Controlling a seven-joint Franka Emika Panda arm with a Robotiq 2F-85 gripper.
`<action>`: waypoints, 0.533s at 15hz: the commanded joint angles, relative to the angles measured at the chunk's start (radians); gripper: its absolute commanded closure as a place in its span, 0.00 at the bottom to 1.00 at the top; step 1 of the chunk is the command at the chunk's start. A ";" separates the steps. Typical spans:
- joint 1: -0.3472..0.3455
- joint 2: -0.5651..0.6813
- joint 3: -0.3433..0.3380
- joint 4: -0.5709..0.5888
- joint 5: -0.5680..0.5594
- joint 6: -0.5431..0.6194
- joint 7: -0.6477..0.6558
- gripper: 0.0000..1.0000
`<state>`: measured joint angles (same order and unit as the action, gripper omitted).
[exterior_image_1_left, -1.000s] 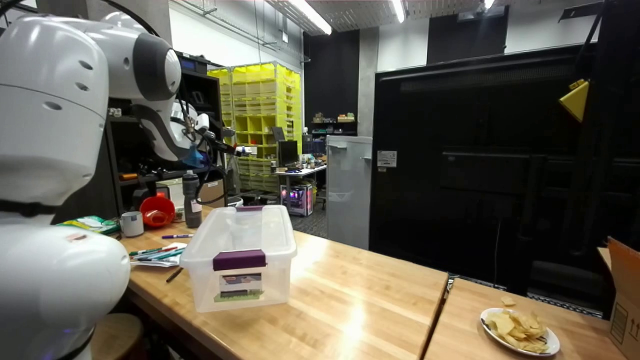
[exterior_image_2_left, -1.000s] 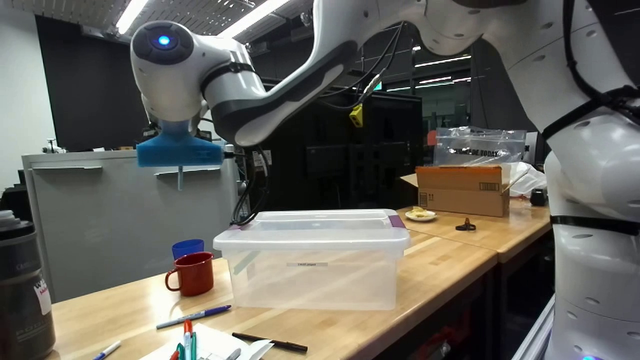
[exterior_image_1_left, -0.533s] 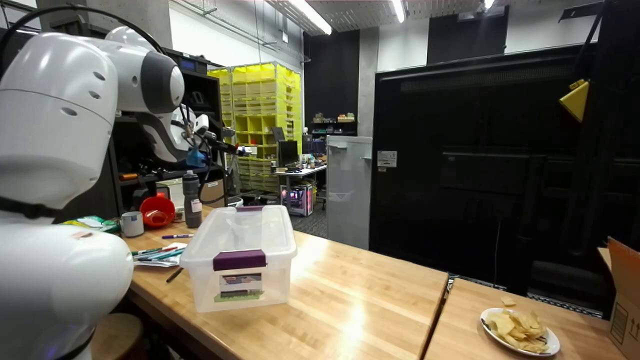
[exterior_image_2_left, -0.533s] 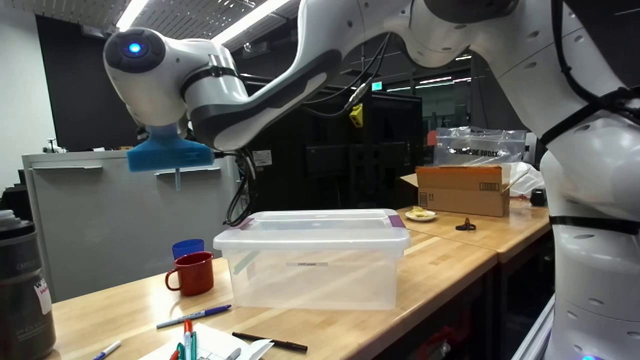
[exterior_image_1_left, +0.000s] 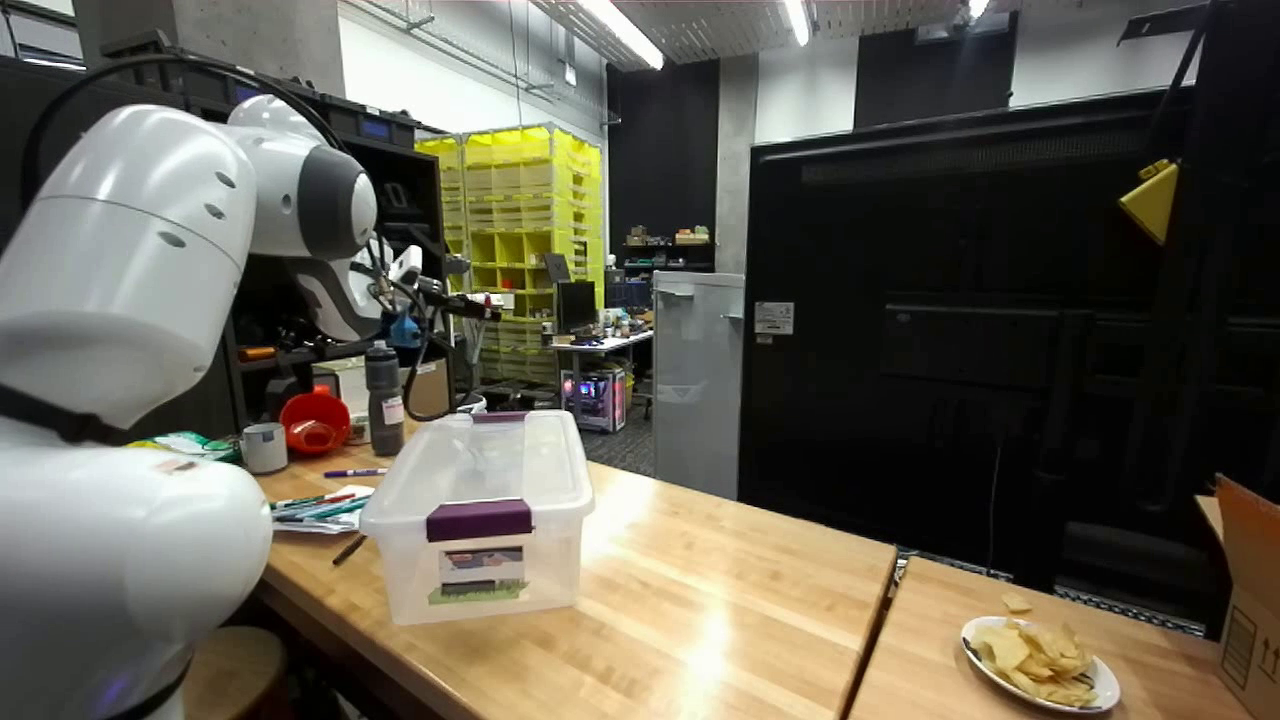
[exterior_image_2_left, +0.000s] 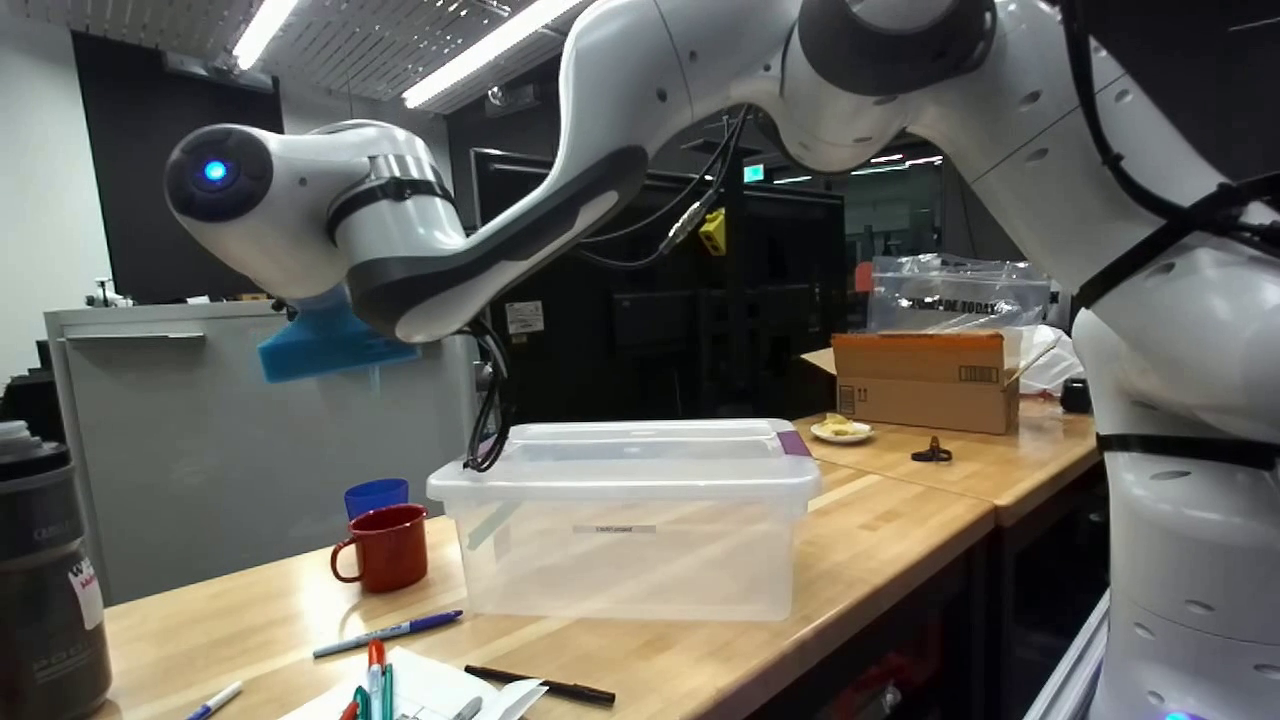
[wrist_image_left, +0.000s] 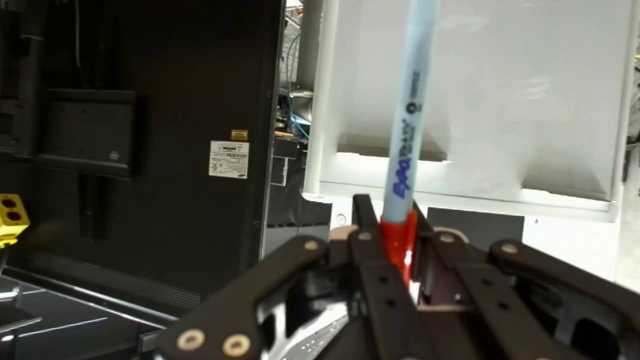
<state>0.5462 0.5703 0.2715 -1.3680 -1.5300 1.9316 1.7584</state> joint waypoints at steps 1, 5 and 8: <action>0.039 0.056 -0.018 0.085 0.007 -0.094 -0.043 0.96; 0.057 0.079 -0.014 0.128 0.022 -0.129 -0.076 0.96; 0.065 0.097 -0.014 0.160 0.032 -0.108 -0.095 0.96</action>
<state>0.5897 0.6366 0.2661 -1.2723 -1.5233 1.8321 1.7116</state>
